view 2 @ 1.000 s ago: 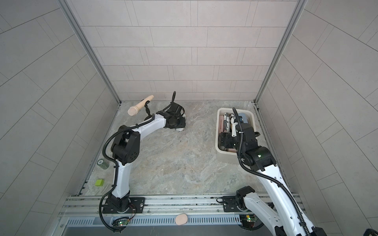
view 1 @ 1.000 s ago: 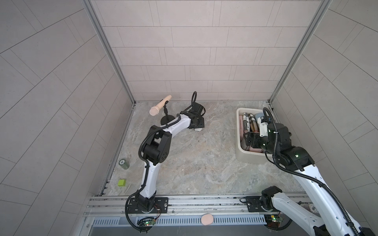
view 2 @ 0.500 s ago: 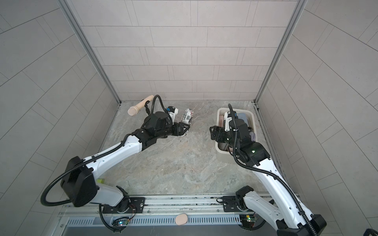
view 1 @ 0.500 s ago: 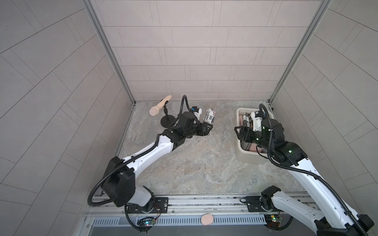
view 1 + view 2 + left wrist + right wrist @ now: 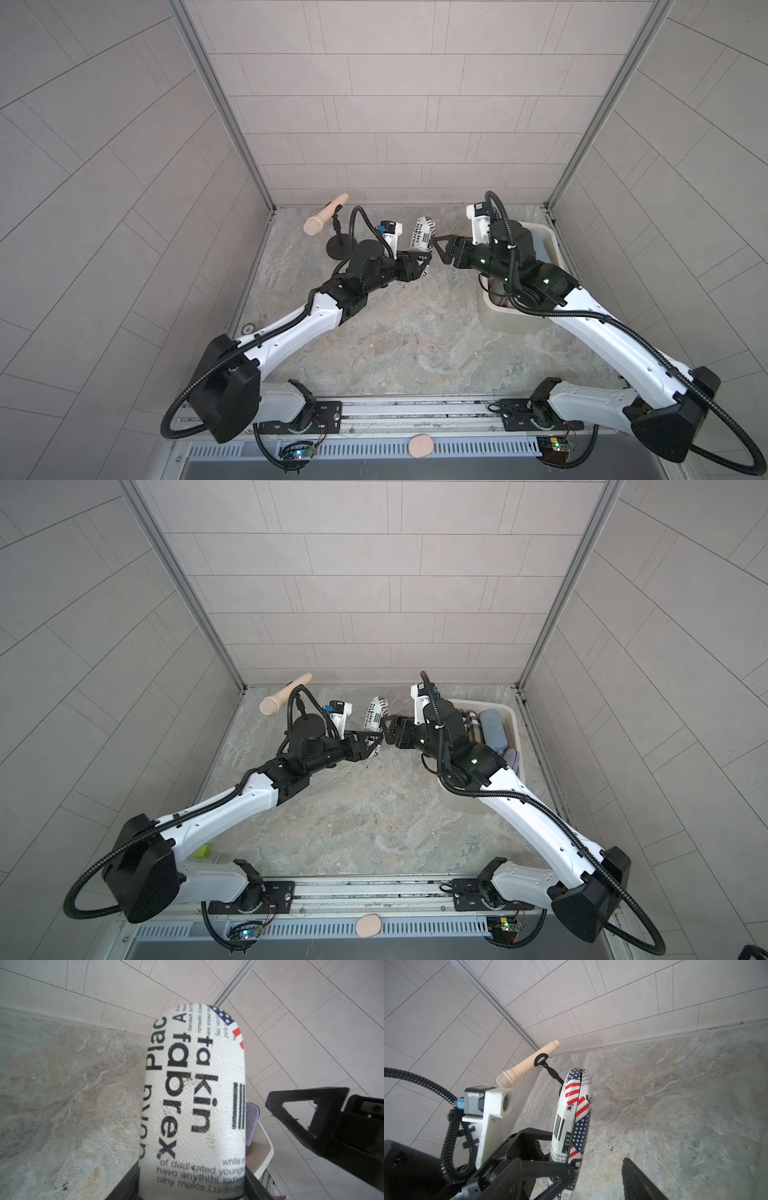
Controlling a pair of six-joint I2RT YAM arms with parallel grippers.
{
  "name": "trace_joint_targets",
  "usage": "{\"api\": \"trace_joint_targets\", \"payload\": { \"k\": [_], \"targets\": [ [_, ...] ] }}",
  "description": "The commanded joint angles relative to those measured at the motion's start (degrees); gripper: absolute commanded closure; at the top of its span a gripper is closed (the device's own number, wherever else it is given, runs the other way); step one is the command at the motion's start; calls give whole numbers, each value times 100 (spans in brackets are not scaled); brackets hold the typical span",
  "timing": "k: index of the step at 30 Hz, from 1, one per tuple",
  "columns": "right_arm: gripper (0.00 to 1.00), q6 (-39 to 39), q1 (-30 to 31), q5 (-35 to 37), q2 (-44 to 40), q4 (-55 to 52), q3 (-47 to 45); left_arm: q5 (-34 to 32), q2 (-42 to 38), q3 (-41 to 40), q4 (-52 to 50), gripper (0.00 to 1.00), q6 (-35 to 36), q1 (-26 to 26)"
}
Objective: Put the glasses cases into the storage boxes
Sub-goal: Pick up the glasses case at the center of the board.
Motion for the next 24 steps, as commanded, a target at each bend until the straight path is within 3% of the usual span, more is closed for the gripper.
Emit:
{"api": "trace_joint_targets", "payload": {
  "k": [1,6,12,15,22,24],
  "targets": [
    [24,89,15,97,285,256,221,37,-253,-29,367,49,-12,-24],
    [30,204,24,-74,840,410,551,125,-227,-41,420,49,-33,-30],
    [62,222,40,-412,1148,557,757,160,-187,-34,398,49,-33,-29],
    [71,222,43,-456,1108,585,740,157,-195,-25,393,47,-20,-22],
    [77,72,51,-30,915,280,815,138,-268,-129,530,4,-33,-20],
    [78,-19,39,192,832,148,870,120,-342,-176,592,3,-35,-15]
  ]
}}
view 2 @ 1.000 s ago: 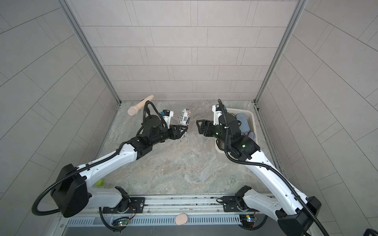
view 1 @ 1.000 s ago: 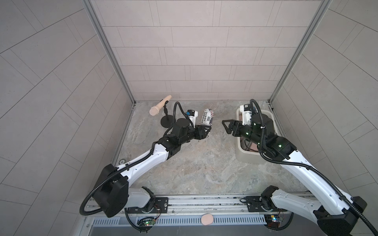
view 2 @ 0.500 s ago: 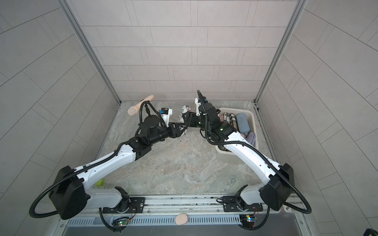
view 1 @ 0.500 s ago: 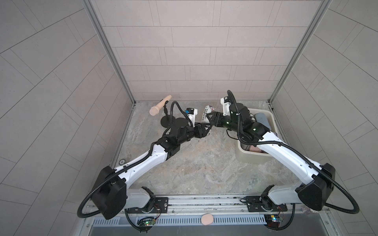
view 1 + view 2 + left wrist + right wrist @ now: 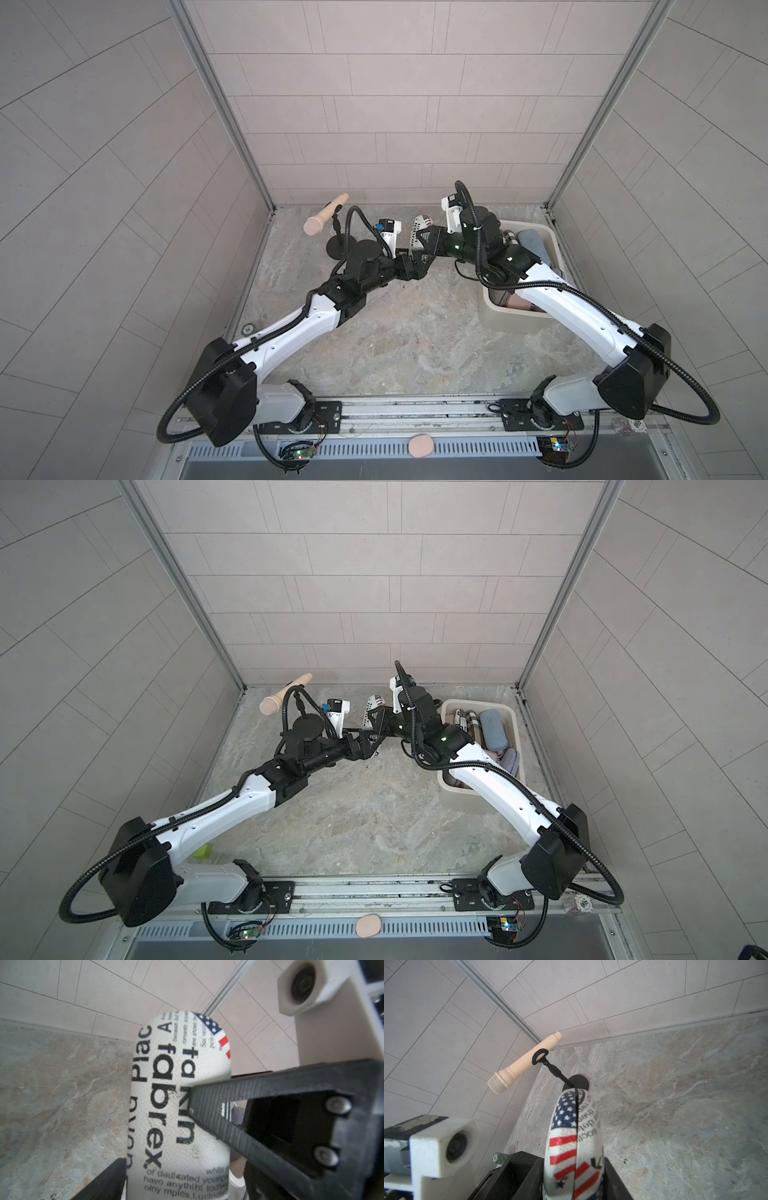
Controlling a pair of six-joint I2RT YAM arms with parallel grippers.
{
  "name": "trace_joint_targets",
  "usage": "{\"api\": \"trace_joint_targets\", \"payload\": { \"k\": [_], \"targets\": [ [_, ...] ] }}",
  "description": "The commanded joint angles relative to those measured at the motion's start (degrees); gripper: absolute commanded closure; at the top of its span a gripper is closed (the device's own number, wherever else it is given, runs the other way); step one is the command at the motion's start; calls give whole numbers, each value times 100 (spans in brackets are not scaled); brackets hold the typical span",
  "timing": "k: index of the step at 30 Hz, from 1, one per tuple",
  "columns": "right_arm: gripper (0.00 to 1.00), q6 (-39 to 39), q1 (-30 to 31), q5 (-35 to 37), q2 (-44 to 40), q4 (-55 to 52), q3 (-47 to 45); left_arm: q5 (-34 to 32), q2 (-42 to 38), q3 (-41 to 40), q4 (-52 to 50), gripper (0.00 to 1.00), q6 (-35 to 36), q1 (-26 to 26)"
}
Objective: Put the glasses cases into the storage boxes
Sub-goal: Pick up the glasses case at the center of the board, then place the glasses case in the storage box.
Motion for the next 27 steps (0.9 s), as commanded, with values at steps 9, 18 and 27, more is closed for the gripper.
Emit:
{"api": "trace_joint_targets", "payload": {
  "k": [9,18,27],
  "targets": [
    [80,-835,-653,1200,-951,-1303,545,-405,-615,-152,78,4,342,-14],
    [81,-1658,-2033,3111,-2452,-3154,-306,-951,-726,-197,-141,4,282,-2],
    [84,-1674,-2417,3958,-2796,-2774,-1787,-866,-634,-196,-105,4,185,-3]
  ]
}}
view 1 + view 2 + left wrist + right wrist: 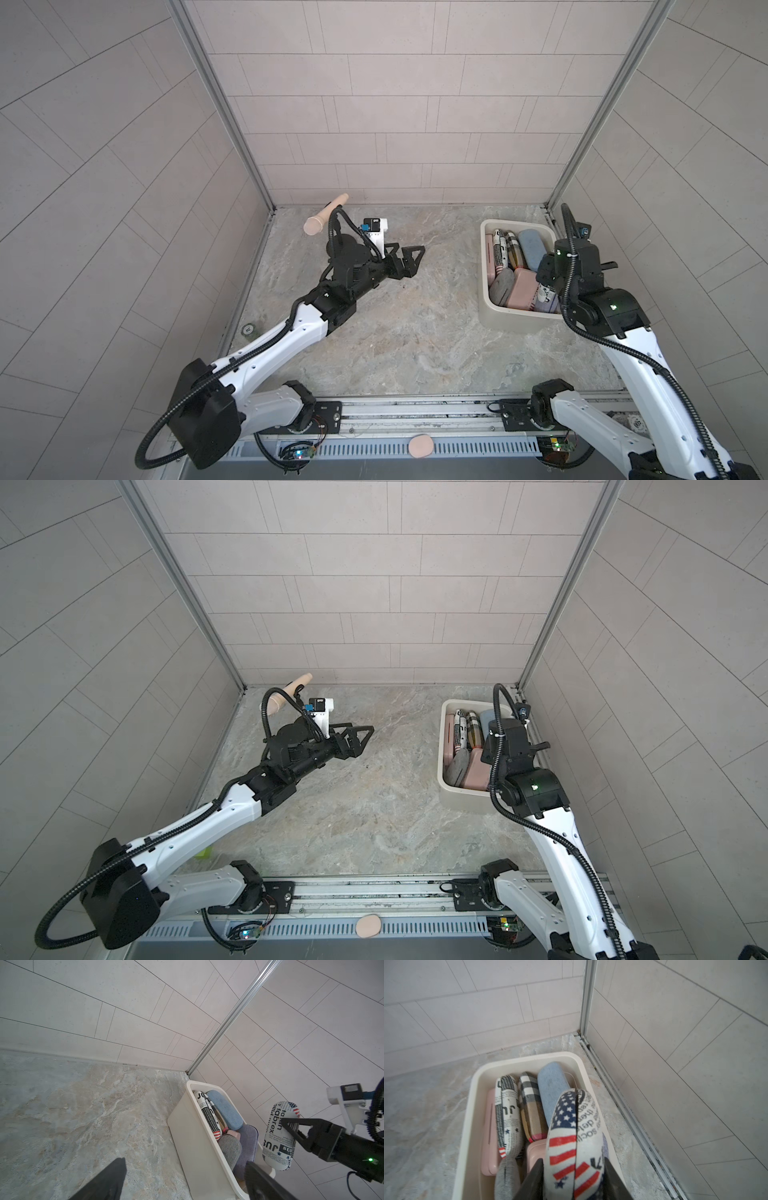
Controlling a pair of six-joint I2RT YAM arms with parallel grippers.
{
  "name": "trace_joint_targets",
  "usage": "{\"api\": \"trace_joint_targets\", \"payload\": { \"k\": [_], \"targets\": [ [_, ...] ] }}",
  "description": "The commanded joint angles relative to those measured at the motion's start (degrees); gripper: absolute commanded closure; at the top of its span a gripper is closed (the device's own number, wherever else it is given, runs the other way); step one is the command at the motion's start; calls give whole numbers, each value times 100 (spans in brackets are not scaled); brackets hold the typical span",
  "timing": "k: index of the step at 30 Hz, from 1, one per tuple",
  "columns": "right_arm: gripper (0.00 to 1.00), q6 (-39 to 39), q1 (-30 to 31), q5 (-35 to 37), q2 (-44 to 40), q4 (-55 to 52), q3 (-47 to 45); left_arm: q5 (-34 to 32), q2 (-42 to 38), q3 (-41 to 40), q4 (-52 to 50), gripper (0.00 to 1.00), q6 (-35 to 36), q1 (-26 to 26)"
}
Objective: Put the glasses cases into the storage boxes
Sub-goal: Place the glasses case in the storage box.
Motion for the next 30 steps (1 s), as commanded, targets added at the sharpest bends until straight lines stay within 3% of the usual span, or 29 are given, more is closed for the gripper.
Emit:
{"api": "trace_joint_targets", "payload": {
  "k": [1,5,8,14,21,23,25,27,30],
  "targets": [
    [84,42,-13,422,153,215,-369,-31,2,-35,51,4,-27,-6],
    [77,115,-13,284,126,155,-528,-82,-8,-40,32,4,-8,1],
    [52,160,8,175,46,-50,-455,-48,-6,-29,23,4,-21,0],
    [34,86,271,56,24,-343,-57,-11,65,26,-37,4,-62,11],
    [36,-109,260,243,66,-214,-103,-53,22,22,-67,4,-34,15],
    [42,-124,259,-20,113,-216,-105,-65,8,23,-81,4,-26,19],
    [46,-119,353,-728,255,-246,-25,-103,11,42,-129,4,-26,16],
    [49,27,673,-1233,428,-191,22,-107,19,67,-169,4,-26,17],
    [54,109,1497,-1160,751,-4,14,-219,41,94,-285,4,8,16]
  ]
}}
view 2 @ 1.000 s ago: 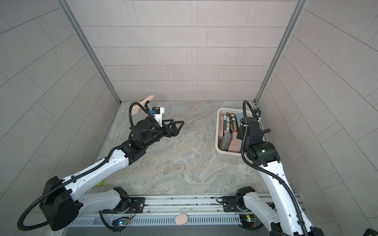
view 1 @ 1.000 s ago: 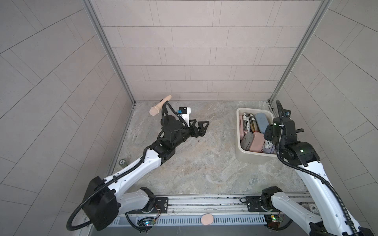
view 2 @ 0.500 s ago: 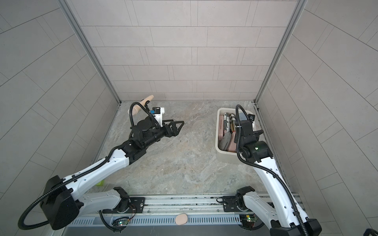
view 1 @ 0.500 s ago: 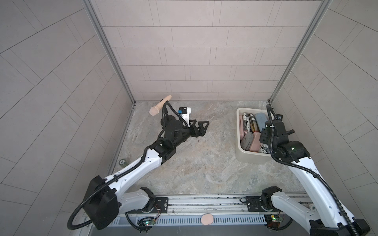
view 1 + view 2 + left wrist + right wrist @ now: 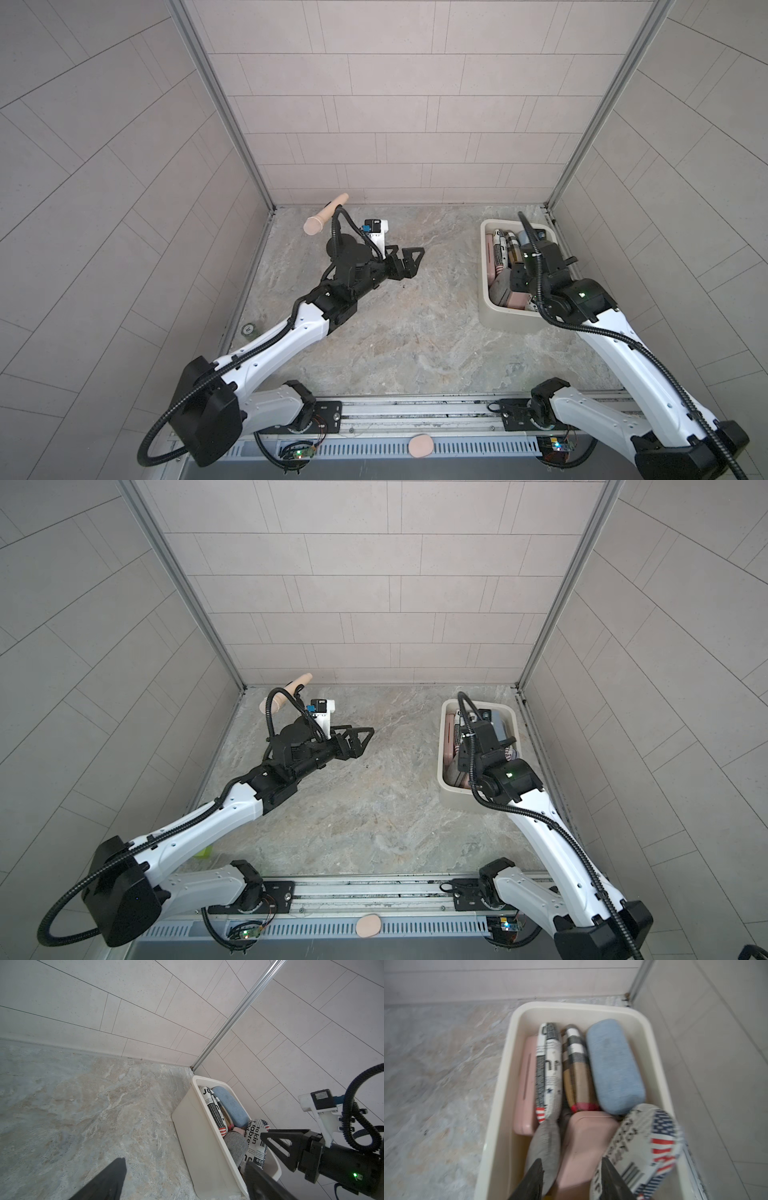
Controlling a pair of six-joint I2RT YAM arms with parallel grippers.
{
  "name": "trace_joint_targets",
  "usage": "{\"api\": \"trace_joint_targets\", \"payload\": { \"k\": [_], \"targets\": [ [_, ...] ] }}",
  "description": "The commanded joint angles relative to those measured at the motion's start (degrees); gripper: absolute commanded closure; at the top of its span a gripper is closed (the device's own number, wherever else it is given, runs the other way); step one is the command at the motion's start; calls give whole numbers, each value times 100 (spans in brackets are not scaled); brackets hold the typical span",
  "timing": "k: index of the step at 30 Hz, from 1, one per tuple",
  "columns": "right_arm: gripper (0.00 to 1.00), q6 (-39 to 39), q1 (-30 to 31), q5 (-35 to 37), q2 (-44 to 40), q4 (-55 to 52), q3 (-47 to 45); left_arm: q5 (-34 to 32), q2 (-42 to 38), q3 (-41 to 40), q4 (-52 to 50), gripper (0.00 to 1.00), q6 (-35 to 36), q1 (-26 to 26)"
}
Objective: Put the glasses cases into the storage boxes
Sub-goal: Place the glasses case in the storage box, then move the storage box to the center of the board.
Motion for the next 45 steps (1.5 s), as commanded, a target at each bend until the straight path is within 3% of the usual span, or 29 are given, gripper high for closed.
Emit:
{"api": "trace_joint_targets", "payload": {
  "k": [1,4,6,11,16,20,26,36,45],
  "targets": [
    [54,215,657,-281,352,77,97,-279,5,114,-212,5,29,17],
    [65,598,696,-261,772,5,164,-863,58,238,-688,5,2,22],
    [65,771,702,-206,975,-43,222,-1178,72,312,-971,5,-39,27],
    [64,911,702,-204,1211,180,96,-1119,60,305,-963,5,-126,116],
    [64,987,719,-652,1425,365,-3,-1117,12,309,-964,5,-124,136],
    [73,1156,807,-803,1442,502,-56,-1122,-25,306,-980,5,-146,150],
    [99,1546,1311,-643,1358,675,-76,-1117,-100,319,-1005,5,-175,197],
    [100,2644,3025,42,1407,1804,123,-1406,-300,287,-1080,5,-96,259],
    [100,2862,3271,-491,2430,2747,813,-1820,-427,216,-1151,4,-24,304]
  ]
}}
